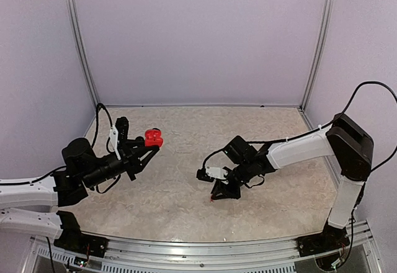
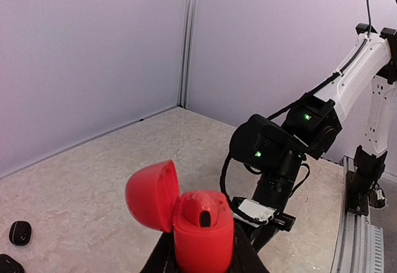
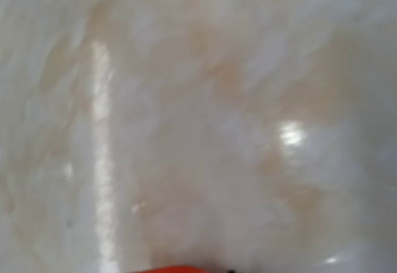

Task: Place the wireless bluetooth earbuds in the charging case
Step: Move the right earbud to the center of the board.

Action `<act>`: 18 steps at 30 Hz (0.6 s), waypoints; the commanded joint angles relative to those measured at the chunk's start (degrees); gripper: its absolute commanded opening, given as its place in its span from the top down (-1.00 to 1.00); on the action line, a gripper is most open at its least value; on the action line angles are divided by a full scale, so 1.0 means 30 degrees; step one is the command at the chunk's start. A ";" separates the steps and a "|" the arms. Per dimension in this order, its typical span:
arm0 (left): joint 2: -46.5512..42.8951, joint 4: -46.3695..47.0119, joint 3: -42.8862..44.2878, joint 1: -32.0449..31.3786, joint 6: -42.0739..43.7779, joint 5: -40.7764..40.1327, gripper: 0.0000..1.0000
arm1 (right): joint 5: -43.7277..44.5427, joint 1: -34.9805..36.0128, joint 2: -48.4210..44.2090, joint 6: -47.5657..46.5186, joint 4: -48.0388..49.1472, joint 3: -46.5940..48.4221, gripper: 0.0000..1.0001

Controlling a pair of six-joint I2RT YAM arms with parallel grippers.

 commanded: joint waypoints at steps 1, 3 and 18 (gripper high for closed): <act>-0.0256 0.0050 0.0080 0.0151 -0.0108 0.0395 1.00 | 0.1926 0.1078 -0.0266 -0.2591 -0.2929 0.0657 0.65; -0.0289 0.0081 0.0087 0.0162 -0.0113 0.0496 1.00 | 0.2421 0.1261 -0.0002 -0.2954 -0.3417 0.1049 0.64; -0.0945 -0.0016 -0.0088 0.0151 -0.0070 0.0277 1.00 | 0.5923 0.1857 -0.2192 0.3599 -0.4020 0.2002 -0.08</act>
